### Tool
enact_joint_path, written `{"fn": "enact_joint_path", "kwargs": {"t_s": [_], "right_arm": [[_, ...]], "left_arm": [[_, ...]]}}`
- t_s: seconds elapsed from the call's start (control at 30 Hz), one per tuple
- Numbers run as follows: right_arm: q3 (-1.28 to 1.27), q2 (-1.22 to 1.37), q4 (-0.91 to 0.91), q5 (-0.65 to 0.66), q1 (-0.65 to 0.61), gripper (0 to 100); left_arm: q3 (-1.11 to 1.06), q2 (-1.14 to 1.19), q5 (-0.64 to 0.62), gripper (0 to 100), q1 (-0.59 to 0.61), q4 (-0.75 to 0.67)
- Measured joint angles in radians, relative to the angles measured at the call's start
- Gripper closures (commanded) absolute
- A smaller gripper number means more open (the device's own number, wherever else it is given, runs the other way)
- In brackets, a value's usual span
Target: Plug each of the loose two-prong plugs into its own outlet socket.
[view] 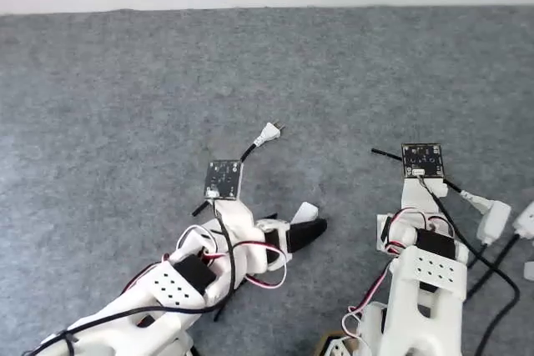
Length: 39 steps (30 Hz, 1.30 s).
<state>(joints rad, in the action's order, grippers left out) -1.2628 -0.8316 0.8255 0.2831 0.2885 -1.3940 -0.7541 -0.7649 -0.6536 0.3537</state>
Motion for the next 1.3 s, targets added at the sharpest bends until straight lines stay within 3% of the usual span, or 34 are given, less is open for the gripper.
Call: {"fn": "enact_joint_path", "kwargs": {"t_s": [0.17,0.57,0.73,0.9,1.3], "right_arm": [[0.0,0.0,0.0,0.0,0.0,91.5],[0.0,0.0,0.0,0.0,0.0,91.5],[0.0,0.0,0.0,0.0,0.0,91.5],[0.0,0.0,0.0,0.0,0.0,91.5],[0.0,-0.005,0.0,0.0,-0.002,91.6]], "left_arm": [[0.005,0.0,0.006,100,0.008,0.0],[0.041,0.017,0.006,99,0.008,0.0],[0.175,0.249,0.003,99,0.074,0.0],[0.301,0.479,0.0,99,0.058,0.0],[0.318,0.497,0.003,99,-0.201,0.0]]}}
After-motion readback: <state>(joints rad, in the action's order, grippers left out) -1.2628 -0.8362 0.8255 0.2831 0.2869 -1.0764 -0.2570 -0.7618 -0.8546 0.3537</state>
